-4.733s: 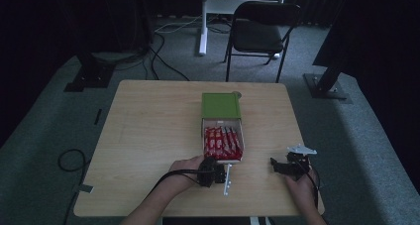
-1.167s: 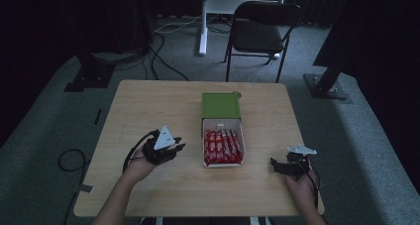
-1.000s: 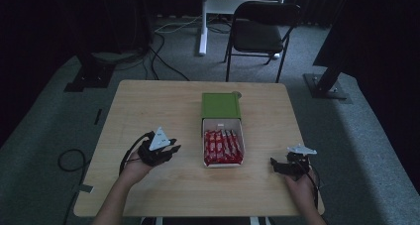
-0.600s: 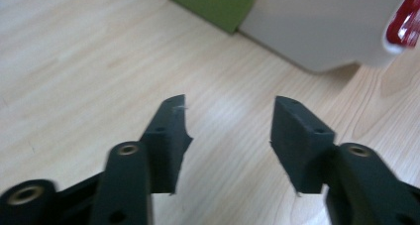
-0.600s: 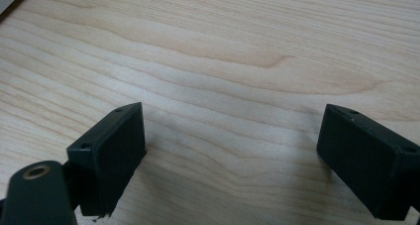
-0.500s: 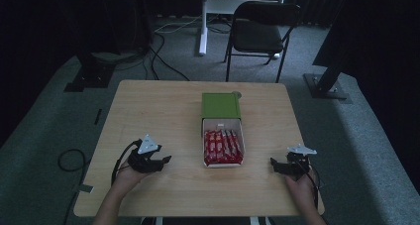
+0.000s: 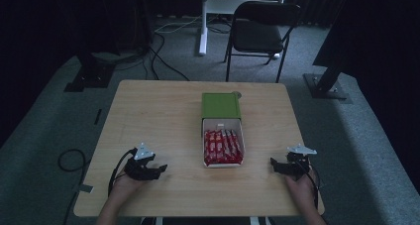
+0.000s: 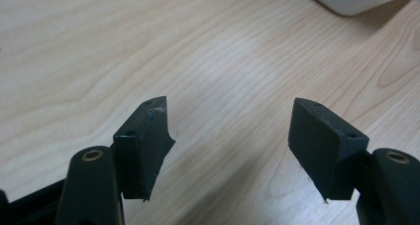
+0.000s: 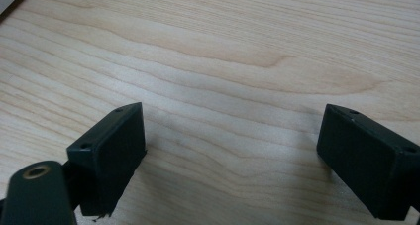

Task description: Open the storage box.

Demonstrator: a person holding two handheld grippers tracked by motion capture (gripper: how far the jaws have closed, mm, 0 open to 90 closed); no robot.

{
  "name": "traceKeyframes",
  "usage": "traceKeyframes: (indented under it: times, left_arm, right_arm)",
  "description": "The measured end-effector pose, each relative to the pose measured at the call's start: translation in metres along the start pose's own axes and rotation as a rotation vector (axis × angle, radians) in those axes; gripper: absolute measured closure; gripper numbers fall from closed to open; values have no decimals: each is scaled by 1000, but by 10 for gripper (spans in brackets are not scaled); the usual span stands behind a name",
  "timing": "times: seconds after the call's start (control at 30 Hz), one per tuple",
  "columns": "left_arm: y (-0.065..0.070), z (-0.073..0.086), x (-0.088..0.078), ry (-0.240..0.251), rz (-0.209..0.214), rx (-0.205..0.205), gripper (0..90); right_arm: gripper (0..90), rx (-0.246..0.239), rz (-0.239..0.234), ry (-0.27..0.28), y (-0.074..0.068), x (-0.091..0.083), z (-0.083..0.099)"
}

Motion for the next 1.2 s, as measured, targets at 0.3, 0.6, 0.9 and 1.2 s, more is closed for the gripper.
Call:
traceKeyframes:
  times: [0.3, 0.6, 0.9, 1.2]
  left_arm:
    - [-5, 16, 2, -38, -23, -60, 283]
    - [-11, 24, 3, -79, -146, -71, 86]
    - [-14, 24, 2, -38, -152, -136, 86]
    - [-11, 25, 6, -35, -205, -102, 87]
  right_arm:
    - [106, -1, 0, 0, 0, 0, 0]
    - [106, 1, 0, 0, 0, 0, 0]
    - [106, -8, -8, 0, 1, 0, 0]
    - [105, -7, -7, 0, -1, 0, 0]
Point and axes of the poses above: each handheld gripper's, and its own axes: x roughly forward along the jaws, z roughly out of its underside, y roughly to its right, the point moved 4 cm from there along x, roughly forward along the jaws, and after that the axes turned 3 degrees about y, right-handed, at the moved point
